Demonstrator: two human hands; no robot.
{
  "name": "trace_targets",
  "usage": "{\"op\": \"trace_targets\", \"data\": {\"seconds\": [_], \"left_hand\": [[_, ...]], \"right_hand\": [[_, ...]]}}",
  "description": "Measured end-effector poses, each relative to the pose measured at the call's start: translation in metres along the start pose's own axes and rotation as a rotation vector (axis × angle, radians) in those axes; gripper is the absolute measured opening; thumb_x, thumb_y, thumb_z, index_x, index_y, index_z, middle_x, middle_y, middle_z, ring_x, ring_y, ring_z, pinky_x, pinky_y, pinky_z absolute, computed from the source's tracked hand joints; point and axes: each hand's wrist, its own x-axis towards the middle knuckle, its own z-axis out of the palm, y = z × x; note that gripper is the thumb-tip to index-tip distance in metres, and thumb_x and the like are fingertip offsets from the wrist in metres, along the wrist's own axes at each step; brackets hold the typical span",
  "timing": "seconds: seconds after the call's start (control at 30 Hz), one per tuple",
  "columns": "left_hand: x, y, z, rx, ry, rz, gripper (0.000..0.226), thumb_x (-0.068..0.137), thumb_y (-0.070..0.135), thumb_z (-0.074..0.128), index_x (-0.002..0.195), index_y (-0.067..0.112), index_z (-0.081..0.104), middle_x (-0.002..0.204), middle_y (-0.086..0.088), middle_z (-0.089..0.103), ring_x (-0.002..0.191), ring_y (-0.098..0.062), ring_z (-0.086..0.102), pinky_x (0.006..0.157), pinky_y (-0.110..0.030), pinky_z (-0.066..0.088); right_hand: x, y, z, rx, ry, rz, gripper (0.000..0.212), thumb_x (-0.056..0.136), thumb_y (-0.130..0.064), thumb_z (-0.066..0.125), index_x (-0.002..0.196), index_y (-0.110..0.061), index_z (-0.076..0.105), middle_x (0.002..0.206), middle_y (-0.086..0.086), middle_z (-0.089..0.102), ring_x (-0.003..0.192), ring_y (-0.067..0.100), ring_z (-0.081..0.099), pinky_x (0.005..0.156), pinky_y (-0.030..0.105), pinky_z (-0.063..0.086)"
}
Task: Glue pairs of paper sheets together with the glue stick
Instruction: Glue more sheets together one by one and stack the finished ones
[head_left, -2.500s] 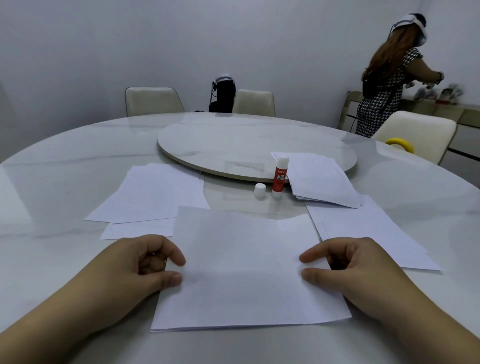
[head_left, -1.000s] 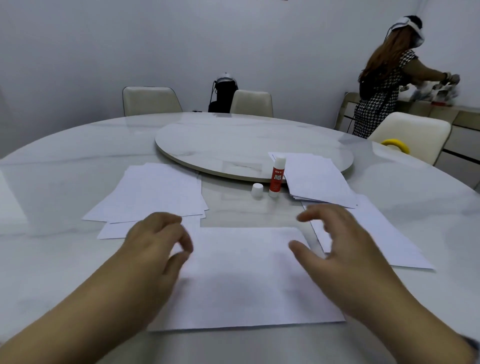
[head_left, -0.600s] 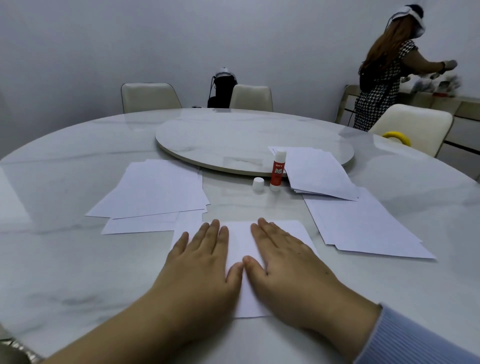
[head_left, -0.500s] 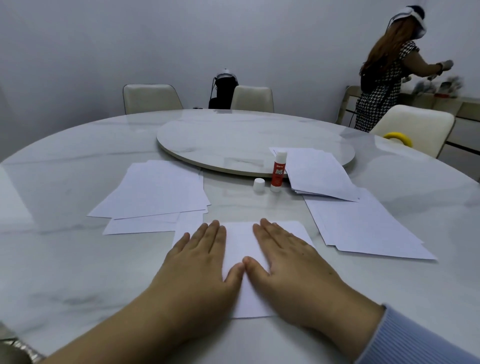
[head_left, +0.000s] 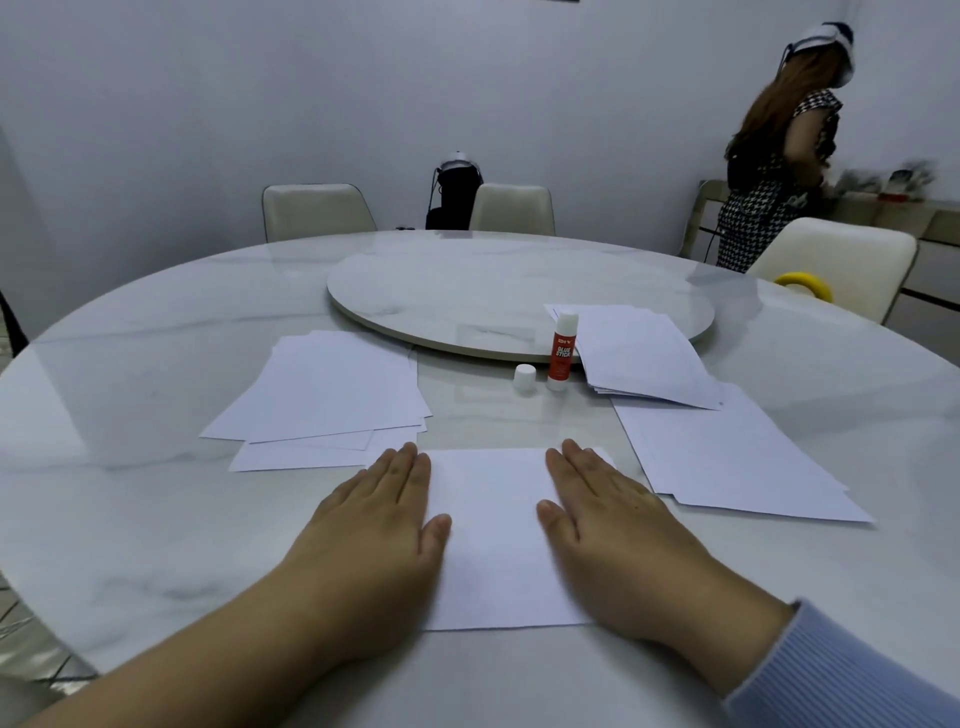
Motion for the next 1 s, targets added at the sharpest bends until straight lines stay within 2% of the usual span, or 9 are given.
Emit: {"op": "trace_targets", "data": {"seconds": [0.4, 0.53, 0.63, 0.7, 0.77, 0.83, 0.9, 0.93, 1.0], "left_hand": [[-0.007, -0.016, 0.0, -0.024, 0.064, -0.023, 0.065, 0.096, 0.052, 0.012, 0.149, 0.026, -0.014, 0.156, 0.012, -0.02, 0.141, 0.0, -0.017, 0.111, -0.021, -0.011], [-0.006, -0.014, 0.003, -0.025, 0.119, -0.058, 0.07, 0.094, 0.056, 0.014, 0.149, 0.023, -0.014, 0.156, 0.01, -0.021, 0.142, -0.002, -0.017, 0.112, -0.023, -0.008], [-0.003, -0.013, 0.004, -0.017, 0.147, -0.069, 0.072, 0.093, 0.058, 0.013, 0.149, 0.023, -0.015, 0.155, 0.011, -0.021, 0.141, -0.002, -0.018, 0.113, -0.023, -0.008], [-0.001, -0.012, 0.003, -0.033, 0.138, -0.065, 0.078, 0.086, 0.064, 0.005, 0.149, 0.023, -0.014, 0.155, 0.011, -0.022, 0.142, -0.003, -0.018, 0.114, -0.023, -0.006], [0.001, -0.011, 0.0, -0.044, 0.126, -0.044, 0.096, 0.065, 0.069, -0.008, 0.15, 0.025, -0.013, 0.154, 0.012, -0.022, 0.142, -0.004, -0.019, 0.114, -0.022, -0.003], [0.002, -0.011, -0.004, -0.089, 0.124, -0.045, 0.114, 0.044, 0.07, -0.015, 0.149, 0.029, -0.01, 0.154, 0.012, -0.022, 0.141, -0.004, -0.02, 0.113, -0.019, 0.002], [0.003, -0.015, -0.004, -0.313, 0.246, -0.061, 0.118, 0.041, 0.074, -0.006, 0.149, 0.03, 0.006, 0.156, 0.011, -0.011, 0.14, -0.003, -0.015, 0.109, -0.014, 0.01], [0.003, -0.016, -0.005, -0.475, 0.347, -0.07, 0.109, 0.046, 0.076, 0.009, 0.144, 0.032, 0.025, 0.157, 0.009, 0.007, 0.14, 0.0, -0.006, 0.105, -0.013, 0.013], [0.002, -0.019, -0.004, -0.672, 0.495, -0.049, 0.048, 0.064, 0.058, 0.048, 0.112, 0.06, 0.05, 0.138, 0.01, 0.046, 0.132, 0.011, 0.022, 0.101, -0.011, 0.02]], "right_hand": [[-0.005, 0.002, -0.001, 0.001, 0.085, 0.079, 0.063, 0.099, -0.05, 0.014, 0.154, -0.025, -0.005, 0.162, -0.01, -0.01, 0.147, 0.005, -0.008, 0.115, 0.025, -0.004], [-0.011, -0.006, -0.005, -0.046, 0.185, 0.124, 0.069, 0.095, -0.054, 0.023, 0.153, -0.02, 0.009, 0.16, -0.003, 0.015, 0.146, 0.014, 0.013, 0.117, 0.032, 0.01], [-0.013, -0.008, -0.018, 0.115, 0.236, 0.106, 0.071, 0.088, -0.052, 0.047, 0.148, -0.027, 0.019, 0.143, -0.008, 0.037, 0.131, 0.014, 0.033, 0.107, 0.028, 0.028], [-0.016, -0.001, -0.03, 0.428, 0.192, 0.191, 0.076, 0.079, -0.047, 0.065, 0.143, -0.036, 0.026, 0.126, -0.012, 0.048, 0.113, 0.007, 0.049, 0.086, 0.019, 0.041], [-0.022, 0.009, -0.041, 0.631, 0.164, 0.226, 0.07, 0.078, -0.038, 0.073, 0.135, -0.046, 0.033, 0.107, -0.013, 0.06, 0.09, 0.0, 0.059, 0.067, 0.011, 0.042], [-0.029, 0.02, -0.049, 0.654, 0.144, 0.145, 0.064, 0.083, -0.023, 0.07, 0.125, -0.057, 0.035, 0.086, -0.006, 0.069, 0.072, 0.005, 0.063, 0.063, 0.009, 0.043], [-0.039, 0.029, -0.063, 0.615, 0.147, 0.042, 0.061, 0.083, -0.011, 0.069, 0.11, -0.064, 0.054, 0.074, -0.008, 0.07, 0.068, 0.008, 0.065, 0.068, 0.01, 0.047], [-0.044, 0.034, -0.072, 0.597, 0.16, 0.017, 0.057, 0.082, -0.009, 0.071, 0.098, -0.063, 0.065, 0.072, -0.016, 0.071, 0.069, 0.004, 0.067, 0.068, 0.008, 0.046], [-0.051, 0.049, -0.094, 0.628, 0.278, 0.0, 0.042, 0.078, -0.003, 0.074, 0.077, -0.045, 0.077, 0.075, -0.016, 0.075, 0.071, -0.002, 0.069, 0.066, 0.003, 0.046]]}}
